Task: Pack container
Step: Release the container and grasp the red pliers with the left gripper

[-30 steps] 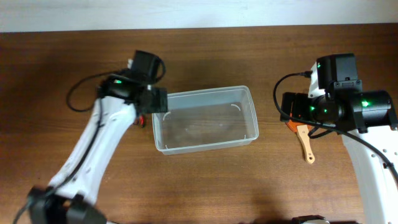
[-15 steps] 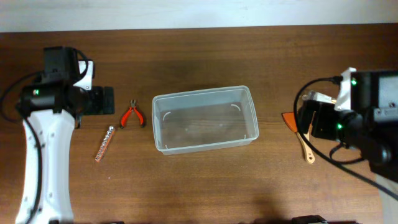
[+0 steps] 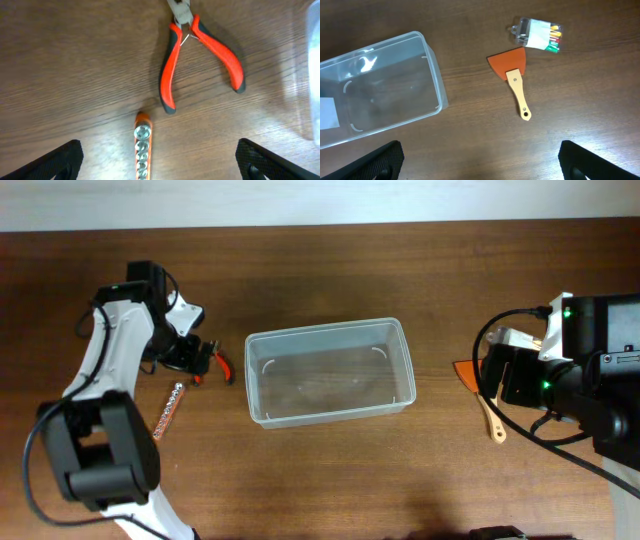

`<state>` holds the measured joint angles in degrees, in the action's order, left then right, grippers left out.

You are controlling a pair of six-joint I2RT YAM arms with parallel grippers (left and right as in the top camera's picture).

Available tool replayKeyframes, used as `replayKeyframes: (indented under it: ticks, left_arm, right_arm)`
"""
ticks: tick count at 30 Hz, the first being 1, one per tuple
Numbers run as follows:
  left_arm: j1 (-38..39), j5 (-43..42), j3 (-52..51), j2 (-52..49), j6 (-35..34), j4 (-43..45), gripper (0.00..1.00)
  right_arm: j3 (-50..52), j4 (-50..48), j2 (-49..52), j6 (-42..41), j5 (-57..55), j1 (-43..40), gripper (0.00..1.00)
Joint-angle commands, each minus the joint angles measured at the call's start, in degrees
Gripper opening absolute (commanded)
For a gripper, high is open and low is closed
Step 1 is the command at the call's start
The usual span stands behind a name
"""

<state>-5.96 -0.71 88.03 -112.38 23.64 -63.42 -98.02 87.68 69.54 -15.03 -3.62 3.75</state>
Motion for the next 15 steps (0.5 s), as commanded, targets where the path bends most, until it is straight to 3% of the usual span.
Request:
replayKeyframes:
  ticks: [1,15]
  left_arm:
    - [0.3,-1.1,0.3,-2.8,1.7,0.9,1.0]
    - [0.7,1.2,0.3,-8.3,0.4,7.6,0.99]
  right_arm:
    - [-0.3,0.0,-0.1,-0.5,-1.2,0.3,0.99]
    - [-0.3,0.0,-0.1,-0.5,-1.2,0.3,0.99]
